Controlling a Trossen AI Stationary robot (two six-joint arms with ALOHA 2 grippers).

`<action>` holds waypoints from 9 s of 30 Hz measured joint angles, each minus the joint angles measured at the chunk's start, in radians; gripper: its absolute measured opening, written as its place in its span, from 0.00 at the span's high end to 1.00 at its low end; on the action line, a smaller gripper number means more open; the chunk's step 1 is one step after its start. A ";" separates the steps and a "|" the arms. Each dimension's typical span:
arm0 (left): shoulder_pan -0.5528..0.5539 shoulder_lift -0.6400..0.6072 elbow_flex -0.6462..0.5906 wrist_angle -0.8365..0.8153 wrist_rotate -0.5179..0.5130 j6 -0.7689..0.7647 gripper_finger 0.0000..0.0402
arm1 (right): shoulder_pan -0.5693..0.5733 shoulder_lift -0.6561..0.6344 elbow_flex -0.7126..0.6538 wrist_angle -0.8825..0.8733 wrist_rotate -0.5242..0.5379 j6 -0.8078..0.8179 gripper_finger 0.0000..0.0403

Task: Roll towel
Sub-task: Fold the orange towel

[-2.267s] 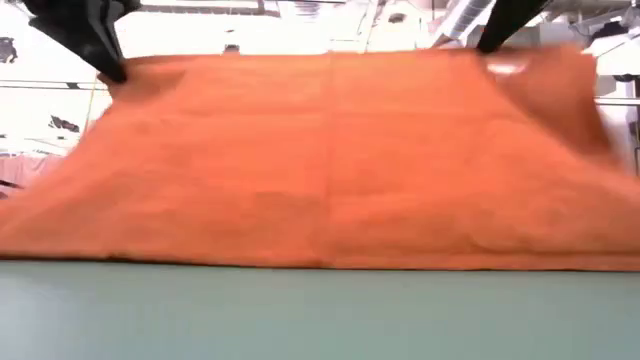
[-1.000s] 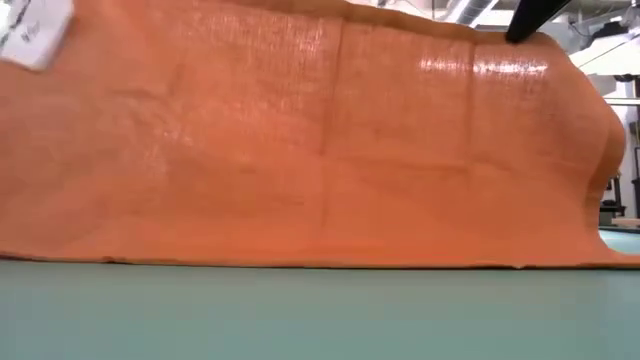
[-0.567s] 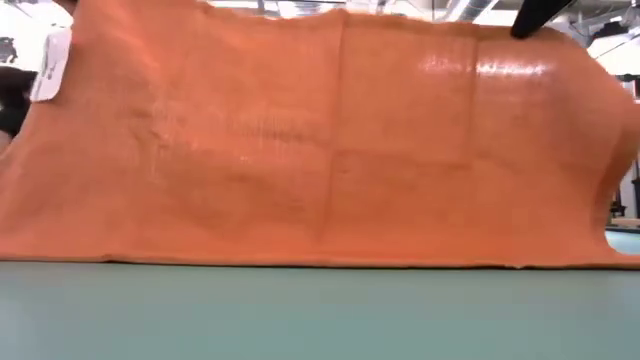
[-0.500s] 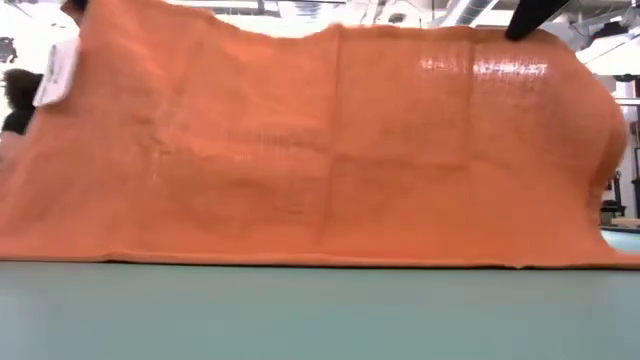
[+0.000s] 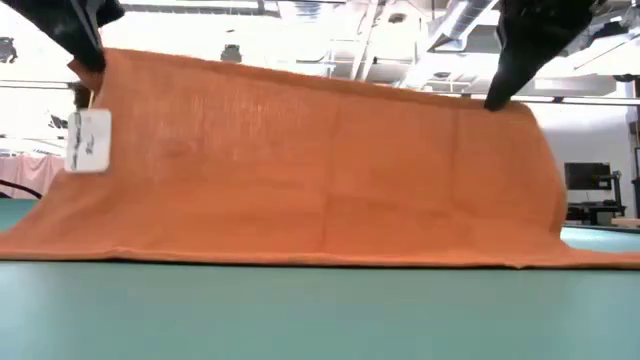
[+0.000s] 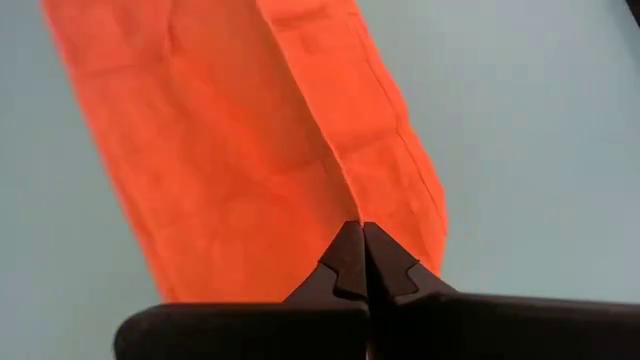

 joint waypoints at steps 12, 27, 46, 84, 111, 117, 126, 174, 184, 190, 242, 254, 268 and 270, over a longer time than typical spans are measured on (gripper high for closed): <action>0.042 0.000 -0.078 0.035 0.019 -0.025 1.00 | -0.056 0.000 -0.084 0.119 -0.020 -0.053 0.99; 0.068 0.000 -0.078 0.034 -0.077 0.017 1.00 | -0.090 -0.001 -0.132 0.143 0.013 -0.045 0.99; 0.077 0.118 -0.112 0.073 -0.048 -0.010 1.00 | -0.094 -0.001 -0.220 0.280 0.010 -0.044 0.94; 0.094 0.229 -0.112 0.066 -0.191 -0.020 0.80 | -0.019 -0.001 -0.251 0.411 0.054 -0.143 0.68; -0.165 0.228 -0.452 0.869 -0.255 -0.063 0.81 | 0.192 0.250 -0.442 0.863 0.093 0.090 0.74; -0.142 0.228 -0.452 0.824 -0.221 -0.094 0.83 | 0.185 0.295 -0.442 0.853 0.113 0.148 0.76; -0.082 0.228 -0.452 0.752 -0.168 -0.137 0.99 | 0.178 0.234 -0.444 0.721 0.131 0.205 0.76; 0.359 0.227 -0.472 1.216 0.187 0.443 1.00 | 0.094 0.312 -0.436 0.991 0.243 0.040 0.76; 0.282 0.227 -0.472 1.127 0.095 0.315 1.00 | 0.063 0.302 -0.439 0.905 0.310 0.034 0.76; 0.224 0.227 -0.472 1.106 0.027 0.301 1.00 | 0.079 0.214 -0.435 0.916 0.356 -0.029 0.76; 0.620 0.227 -0.547 0.938 -0.075 0.584 1.00 | 0.281 0.327 -0.103 0.560 0.064 0.165 0.76; 0.670 0.119 -0.455 0.942 0.066 0.622 1.00 | 0.103 0.326 -0.077 0.220 0.344 0.113 0.76; 0.285 0.275 -0.455 1.194 0.109 0.373 1.00 | 0.053 0.325 -0.224 0.320 0.262 0.144 0.76; 0.278 0.336 -0.455 1.193 0.085 0.332 1.00 | 0.071 0.325 -0.224 0.330 0.246 0.178 0.76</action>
